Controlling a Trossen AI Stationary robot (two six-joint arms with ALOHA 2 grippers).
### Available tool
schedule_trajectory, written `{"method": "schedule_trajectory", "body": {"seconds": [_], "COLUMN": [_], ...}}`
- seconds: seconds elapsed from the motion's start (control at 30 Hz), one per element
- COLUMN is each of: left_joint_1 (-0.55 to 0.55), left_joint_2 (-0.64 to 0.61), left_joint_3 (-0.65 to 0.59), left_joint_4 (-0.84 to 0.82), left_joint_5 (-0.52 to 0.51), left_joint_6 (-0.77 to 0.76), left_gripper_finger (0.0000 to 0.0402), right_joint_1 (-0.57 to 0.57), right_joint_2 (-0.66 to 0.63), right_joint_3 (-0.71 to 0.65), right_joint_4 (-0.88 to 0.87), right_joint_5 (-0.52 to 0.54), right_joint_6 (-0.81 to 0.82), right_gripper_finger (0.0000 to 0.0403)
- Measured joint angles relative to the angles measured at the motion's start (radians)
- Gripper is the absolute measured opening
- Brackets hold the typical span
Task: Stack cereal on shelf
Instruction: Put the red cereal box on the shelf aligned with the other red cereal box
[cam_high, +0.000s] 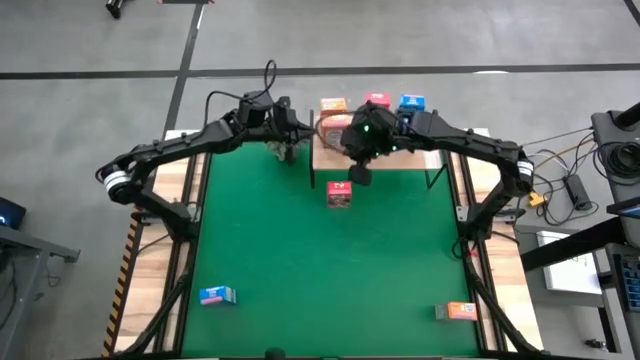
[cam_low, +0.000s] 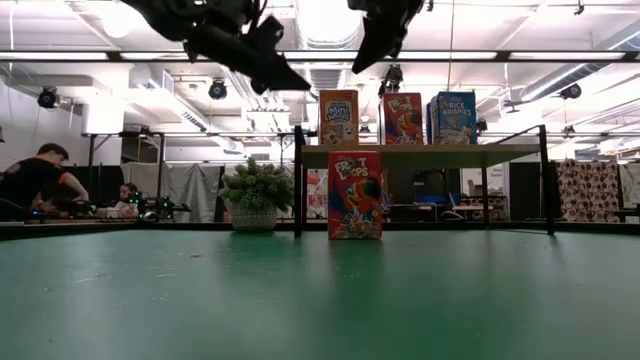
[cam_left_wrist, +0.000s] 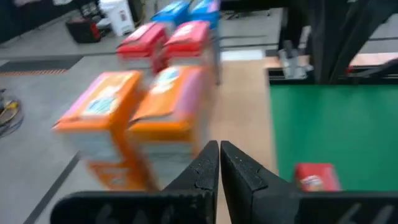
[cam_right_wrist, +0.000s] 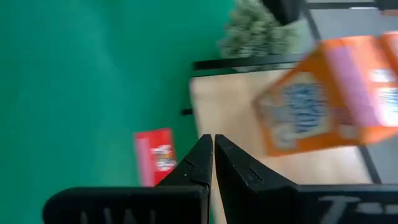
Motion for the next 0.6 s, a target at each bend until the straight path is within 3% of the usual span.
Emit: {"method": "schedule_trajectory", "body": {"seconds": [0.23,0.6], "left_joint_1": [-0.114,-0.261], "left_joint_2": [-0.049,-0.153], "left_joint_3": [-0.028,-0.12], "left_joint_4": [-0.04,-0.019], "left_joint_5": [0.002,-0.001], "left_joint_6": [0.019,-0.02], "left_gripper_finger": [0.0,0.0], "right_joint_1": [0.125,0.281], "right_joint_2": [-0.012,-0.062], "right_joint_3": [-0.093,-0.347], "right_joint_4": [0.032,0.182], "right_joint_5": [0.004,0.202], "right_joint_6": [0.098,0.273], "right_gripper_finger": [0.0008,0.0008]}}
